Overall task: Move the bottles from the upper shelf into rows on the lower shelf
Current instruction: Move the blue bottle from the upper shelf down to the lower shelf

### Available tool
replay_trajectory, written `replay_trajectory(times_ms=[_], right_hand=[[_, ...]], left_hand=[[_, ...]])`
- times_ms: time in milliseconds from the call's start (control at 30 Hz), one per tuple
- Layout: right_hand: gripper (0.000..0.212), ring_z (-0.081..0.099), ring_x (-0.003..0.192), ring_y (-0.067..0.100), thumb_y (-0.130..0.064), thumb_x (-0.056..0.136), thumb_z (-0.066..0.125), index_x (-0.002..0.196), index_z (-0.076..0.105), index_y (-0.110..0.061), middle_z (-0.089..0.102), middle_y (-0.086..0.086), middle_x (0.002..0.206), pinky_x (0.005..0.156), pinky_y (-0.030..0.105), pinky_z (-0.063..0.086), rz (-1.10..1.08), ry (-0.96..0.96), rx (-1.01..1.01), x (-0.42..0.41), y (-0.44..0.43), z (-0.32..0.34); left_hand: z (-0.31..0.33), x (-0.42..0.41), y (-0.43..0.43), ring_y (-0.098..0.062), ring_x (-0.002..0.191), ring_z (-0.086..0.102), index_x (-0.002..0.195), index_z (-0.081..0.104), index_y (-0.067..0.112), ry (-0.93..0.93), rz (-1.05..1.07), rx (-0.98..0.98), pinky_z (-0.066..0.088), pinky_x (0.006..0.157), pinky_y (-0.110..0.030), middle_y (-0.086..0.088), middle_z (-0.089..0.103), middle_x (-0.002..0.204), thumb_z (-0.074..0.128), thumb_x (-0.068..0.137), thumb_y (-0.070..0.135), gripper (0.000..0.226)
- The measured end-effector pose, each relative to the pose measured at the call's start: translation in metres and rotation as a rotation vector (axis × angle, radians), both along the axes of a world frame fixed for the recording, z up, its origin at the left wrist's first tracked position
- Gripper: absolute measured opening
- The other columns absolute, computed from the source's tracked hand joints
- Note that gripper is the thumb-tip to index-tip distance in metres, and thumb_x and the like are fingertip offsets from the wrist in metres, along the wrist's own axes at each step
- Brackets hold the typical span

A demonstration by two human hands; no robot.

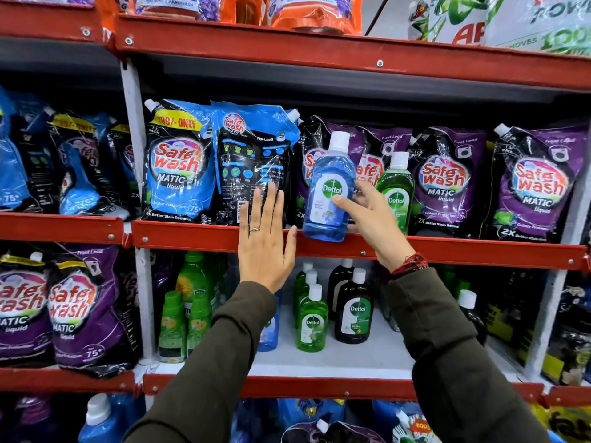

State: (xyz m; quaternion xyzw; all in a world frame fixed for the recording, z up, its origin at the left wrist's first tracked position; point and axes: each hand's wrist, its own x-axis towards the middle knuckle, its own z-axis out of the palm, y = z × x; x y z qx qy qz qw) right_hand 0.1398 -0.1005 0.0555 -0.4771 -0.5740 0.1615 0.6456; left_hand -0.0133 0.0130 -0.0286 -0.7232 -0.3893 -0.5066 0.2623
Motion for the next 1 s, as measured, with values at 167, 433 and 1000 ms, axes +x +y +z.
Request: replay_trajectory(times_ms=[167, 433, 1000], right_hand=[[0.045, 0.068, 0.116, 0.025, -0.013, 0.096, 0.063, 0.139, 0.049, -0.011, 0.069, 0.009, 0.126, 0.081, 0.029, 0.063, 0.062, 0.028, -0.021, -0.004, -0.008, -0.034], [0.047, 0.062, 0.127, 0.023, -0.025, 0.088, 0.070, 0.131, 0.053, -0.024, 0.066, 0.005, 0.133, 0.106, 0.051, 0.050, 0.096, 0.019, -0.061, -0.014, -0.007, -0.120], [0.046, 0.057, 0.115, -0.009, -0.012, 0.096, 0.064, 0.136, 0.042, -0.021, 0.057, -0.010, 0.132, 0.096, 0.011, 0.047, 0.076, 0.092, -0.334, -0.057, 0.060, -0.267]], left_hand=[[-0.025, -0.016, -0.017, -0.027, 0.158, -0.003, 0.162, 0.012, 0.013, -0.058, -0.050, -0.001, -0.007, 0.127, -0.046, -0.008, 0.007, 0.171, 0.035, 0.103, 0.036, 0.067], [-0.093, -0.041, -0.023, -0.027, 0.158, -0.002, 0.162, 0.013, 0.013, -0.071, -0.122, -0.103, -0.007, 0.127, -0.046, -0.008, 0.006, 0.171, 0.037, 0.102, 0.031, 0.067], [-0.262, -0.073, 0.021, -0.031, 0.156, 0.015, 0.158, 0.026, 0.006, 0.103, 0.003, -0.525, 0.014, 0.123, -0.054, -0.014, 0.019, 0.168, 0.029, 0.101, 0.039, 0.066]])
